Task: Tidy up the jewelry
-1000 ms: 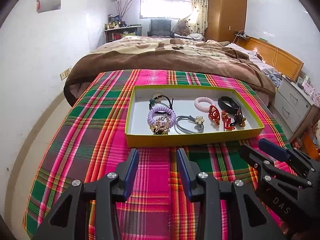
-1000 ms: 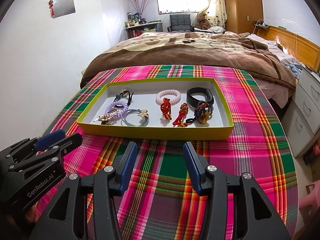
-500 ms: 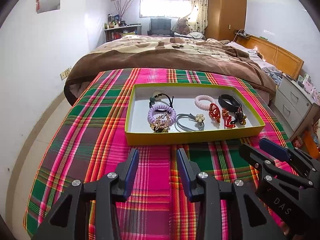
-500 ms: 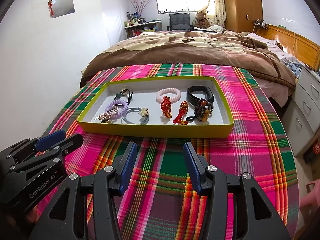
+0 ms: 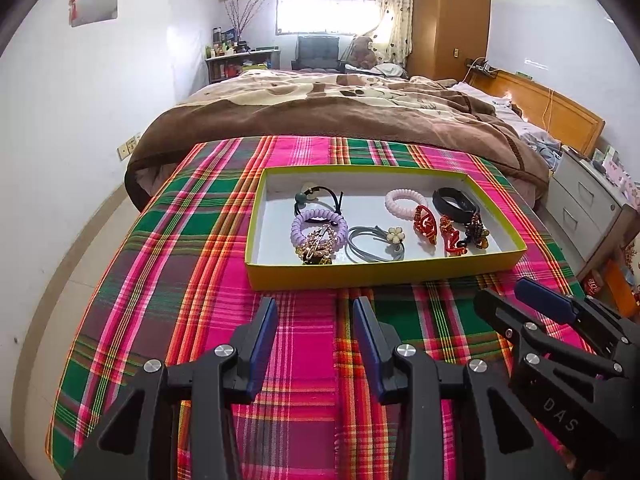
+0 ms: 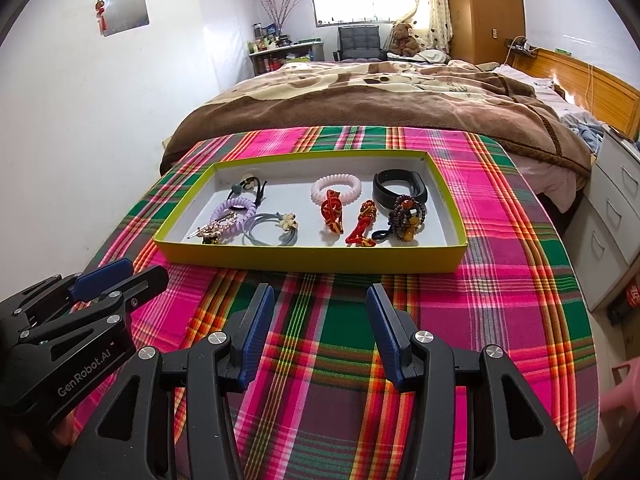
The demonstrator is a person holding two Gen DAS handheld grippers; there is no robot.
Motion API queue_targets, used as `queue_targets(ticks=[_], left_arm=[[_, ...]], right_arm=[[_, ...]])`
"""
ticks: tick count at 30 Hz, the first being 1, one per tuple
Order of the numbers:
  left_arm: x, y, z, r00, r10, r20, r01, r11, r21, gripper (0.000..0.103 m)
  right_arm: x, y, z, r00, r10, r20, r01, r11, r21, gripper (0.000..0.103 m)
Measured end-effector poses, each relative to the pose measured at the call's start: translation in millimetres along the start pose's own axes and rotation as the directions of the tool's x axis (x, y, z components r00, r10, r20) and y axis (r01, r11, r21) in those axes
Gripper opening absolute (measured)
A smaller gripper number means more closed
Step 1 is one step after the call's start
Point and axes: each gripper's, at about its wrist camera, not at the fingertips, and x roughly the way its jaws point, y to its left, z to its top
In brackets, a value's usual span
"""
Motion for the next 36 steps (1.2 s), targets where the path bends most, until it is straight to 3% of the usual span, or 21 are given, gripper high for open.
queue_targets(ticks=[36], left_arm=[[-0.9, -3.5, -0.1, 1.0, 0.013, 0.0, -0.013, 1.0, 0.01, 0.039]], right_arm=[[0.4, 1.6, -0.9, 1.0, -0.002, -0.002, 0.002, 1.0, 0.004, 0.049]])
